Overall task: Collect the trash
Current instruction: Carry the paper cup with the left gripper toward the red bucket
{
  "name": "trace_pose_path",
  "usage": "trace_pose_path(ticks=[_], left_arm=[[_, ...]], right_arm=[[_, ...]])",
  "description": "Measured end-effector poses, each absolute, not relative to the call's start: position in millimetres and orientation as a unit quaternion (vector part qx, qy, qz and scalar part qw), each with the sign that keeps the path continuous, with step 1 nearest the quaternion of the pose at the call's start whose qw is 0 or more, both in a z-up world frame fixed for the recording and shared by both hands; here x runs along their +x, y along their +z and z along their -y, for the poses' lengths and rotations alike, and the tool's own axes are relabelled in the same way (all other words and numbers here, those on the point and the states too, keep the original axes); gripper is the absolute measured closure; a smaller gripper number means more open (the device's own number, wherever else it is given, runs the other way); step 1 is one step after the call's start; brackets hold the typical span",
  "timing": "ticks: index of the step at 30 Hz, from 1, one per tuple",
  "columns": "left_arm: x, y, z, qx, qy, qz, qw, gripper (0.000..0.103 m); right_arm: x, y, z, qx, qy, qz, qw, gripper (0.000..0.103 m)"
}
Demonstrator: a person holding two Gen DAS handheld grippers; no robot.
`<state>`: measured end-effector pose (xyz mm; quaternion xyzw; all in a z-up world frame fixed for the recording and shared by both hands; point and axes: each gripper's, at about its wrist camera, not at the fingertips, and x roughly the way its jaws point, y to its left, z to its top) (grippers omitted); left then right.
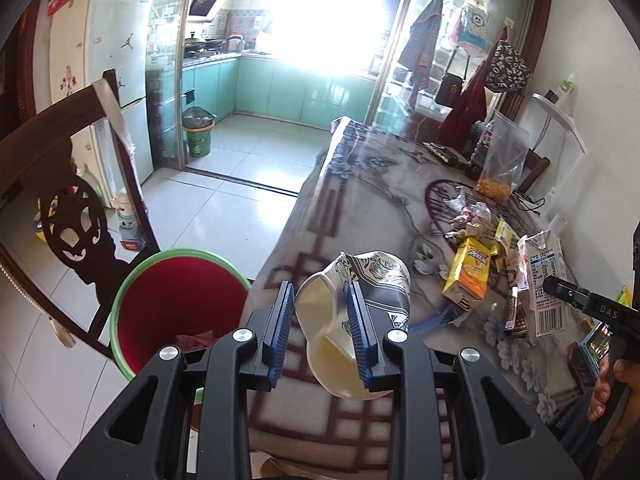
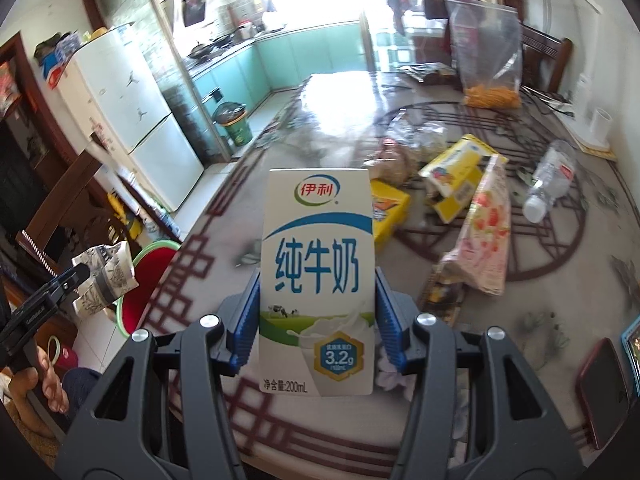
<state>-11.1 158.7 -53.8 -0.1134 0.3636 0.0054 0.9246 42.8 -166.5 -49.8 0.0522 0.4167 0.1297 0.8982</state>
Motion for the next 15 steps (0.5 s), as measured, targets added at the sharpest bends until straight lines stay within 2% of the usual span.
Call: trace_pose_path(ticks=[15], left_arm=[[-18, -76, -233, -0.142, 0.070, -0.369, 0.916, 0.077]], right_arm=[[53, -52, 63, -0.032, 0.201, -0.423, 0.883, 0.052]])
